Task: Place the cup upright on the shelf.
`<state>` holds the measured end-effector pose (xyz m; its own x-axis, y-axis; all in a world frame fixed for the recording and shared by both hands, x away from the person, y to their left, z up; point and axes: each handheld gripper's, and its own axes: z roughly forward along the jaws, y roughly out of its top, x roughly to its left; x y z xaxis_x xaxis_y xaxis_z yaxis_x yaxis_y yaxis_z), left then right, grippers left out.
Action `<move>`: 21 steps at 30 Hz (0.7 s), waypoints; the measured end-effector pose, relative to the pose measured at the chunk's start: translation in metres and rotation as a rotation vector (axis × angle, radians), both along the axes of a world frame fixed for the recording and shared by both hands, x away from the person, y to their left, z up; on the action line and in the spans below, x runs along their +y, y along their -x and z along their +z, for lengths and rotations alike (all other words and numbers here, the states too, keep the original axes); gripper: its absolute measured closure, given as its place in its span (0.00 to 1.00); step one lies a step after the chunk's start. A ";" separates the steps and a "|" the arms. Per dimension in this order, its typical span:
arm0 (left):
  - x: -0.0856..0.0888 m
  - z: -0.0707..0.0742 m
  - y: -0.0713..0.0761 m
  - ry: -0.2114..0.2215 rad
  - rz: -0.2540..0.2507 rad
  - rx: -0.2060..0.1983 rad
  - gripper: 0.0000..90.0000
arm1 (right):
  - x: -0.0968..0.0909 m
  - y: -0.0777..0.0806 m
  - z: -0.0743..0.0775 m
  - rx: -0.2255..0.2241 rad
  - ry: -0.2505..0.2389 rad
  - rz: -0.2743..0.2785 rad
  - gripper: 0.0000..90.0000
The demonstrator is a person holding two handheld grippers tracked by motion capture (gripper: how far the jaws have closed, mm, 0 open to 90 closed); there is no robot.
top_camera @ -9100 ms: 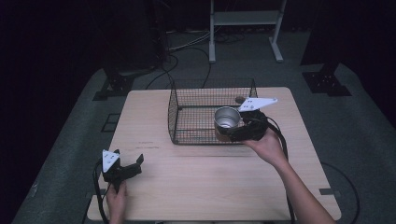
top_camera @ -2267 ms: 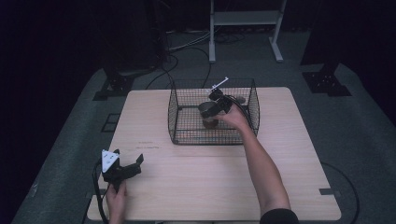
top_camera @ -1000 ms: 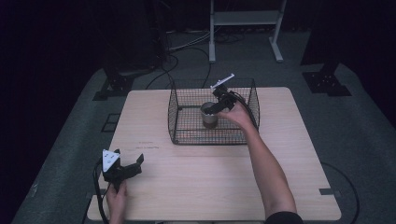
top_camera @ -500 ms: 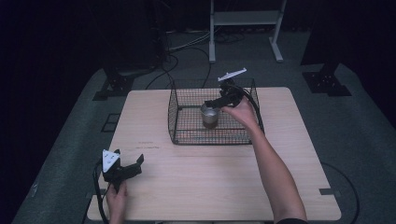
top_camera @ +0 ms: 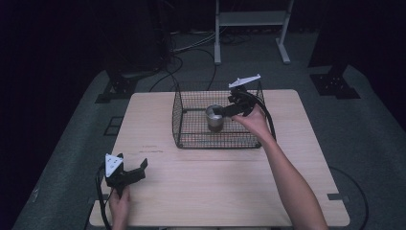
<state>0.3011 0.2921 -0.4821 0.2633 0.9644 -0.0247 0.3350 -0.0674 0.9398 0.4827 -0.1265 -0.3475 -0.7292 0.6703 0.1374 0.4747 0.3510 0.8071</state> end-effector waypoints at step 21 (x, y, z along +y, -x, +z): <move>-0.001 0.000 0.000 -0.005 0.001 0.003 0.00 | -0.050 0.057 -0.002 -0.008 -0.024 0.013 0.10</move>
<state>0.3011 0.2916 -0.4822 0.2622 0.9648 -0.0201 0.3374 -0.0721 0.9386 0.4259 -0.1769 -0.3496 -0.7387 0.6577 0.1474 0.4642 0.3378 0.8188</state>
